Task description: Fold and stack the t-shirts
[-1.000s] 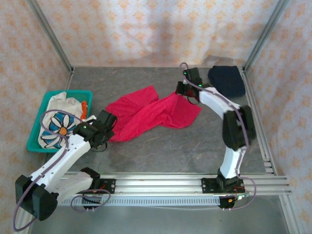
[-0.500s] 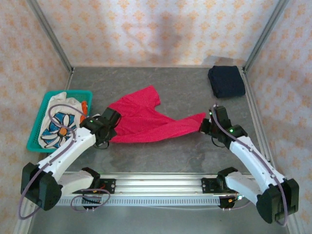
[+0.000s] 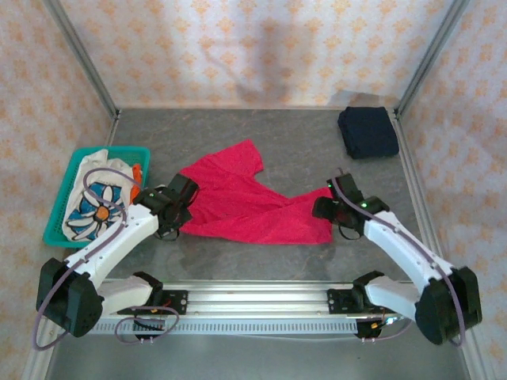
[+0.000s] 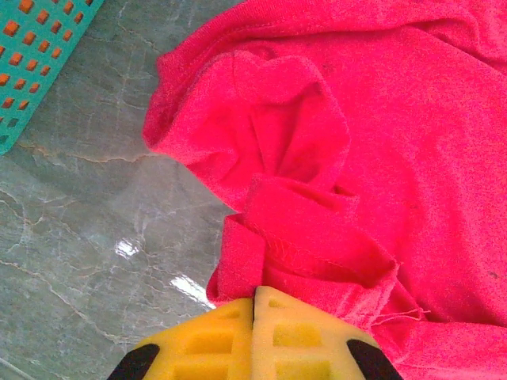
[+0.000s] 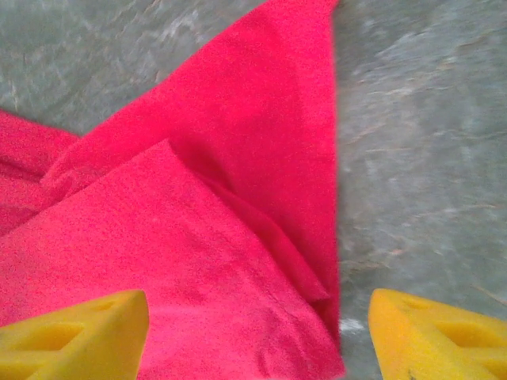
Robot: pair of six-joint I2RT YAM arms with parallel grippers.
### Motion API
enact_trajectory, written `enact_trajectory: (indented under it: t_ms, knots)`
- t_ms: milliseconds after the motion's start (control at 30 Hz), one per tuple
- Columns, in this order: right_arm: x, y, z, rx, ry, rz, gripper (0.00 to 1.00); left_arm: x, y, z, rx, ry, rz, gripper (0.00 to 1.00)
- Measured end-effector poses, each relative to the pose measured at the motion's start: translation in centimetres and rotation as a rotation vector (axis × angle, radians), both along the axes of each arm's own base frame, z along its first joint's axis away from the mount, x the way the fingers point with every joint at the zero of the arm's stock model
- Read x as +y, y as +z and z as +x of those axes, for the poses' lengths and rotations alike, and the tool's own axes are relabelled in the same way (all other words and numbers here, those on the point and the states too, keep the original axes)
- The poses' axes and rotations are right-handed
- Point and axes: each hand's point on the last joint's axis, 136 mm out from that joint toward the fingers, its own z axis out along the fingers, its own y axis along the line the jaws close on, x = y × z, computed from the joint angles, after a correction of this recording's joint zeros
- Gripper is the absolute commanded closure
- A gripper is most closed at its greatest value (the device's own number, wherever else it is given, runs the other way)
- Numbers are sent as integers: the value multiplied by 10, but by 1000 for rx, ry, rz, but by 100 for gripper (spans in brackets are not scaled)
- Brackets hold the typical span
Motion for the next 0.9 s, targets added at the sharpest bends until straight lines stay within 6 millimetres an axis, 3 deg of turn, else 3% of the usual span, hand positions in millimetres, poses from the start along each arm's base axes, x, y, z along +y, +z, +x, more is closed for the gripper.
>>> enact_trajectory:
  t_ms: [67,167,367,433,533,567,600,733,900]
  knots:
    - [8,-9,4,20,25,7,37,0,-2,0,-4,0,-2,100]
    - [18,-22,17,56,51,6,38,0,-6,-2,3,0,-2,100]
    - [42,-40,59,80,67,26,44,0,-6,-2,3,-1,-4,100]
    - [46,-45,65,79,67,36,60,0,-6,-2,-1,0,-5,100]
    - [50,-49,66,90,71,53,93,0,-7,-4,-9,3,-13,100]
    - [51,-49,66,88,73,56,100,0,-7,-4,-11,6,-14,100]
    - [52,-49,66,87,74,60,100,0,-8,-4,-12,7,-15,100]
    - [49,-31,65,30,88,64,100,0,-7,-3,-16,9,-17,100]
    - [44,26,67,-159,105,94,100,0,-7,-3,-20,9,-19,100]
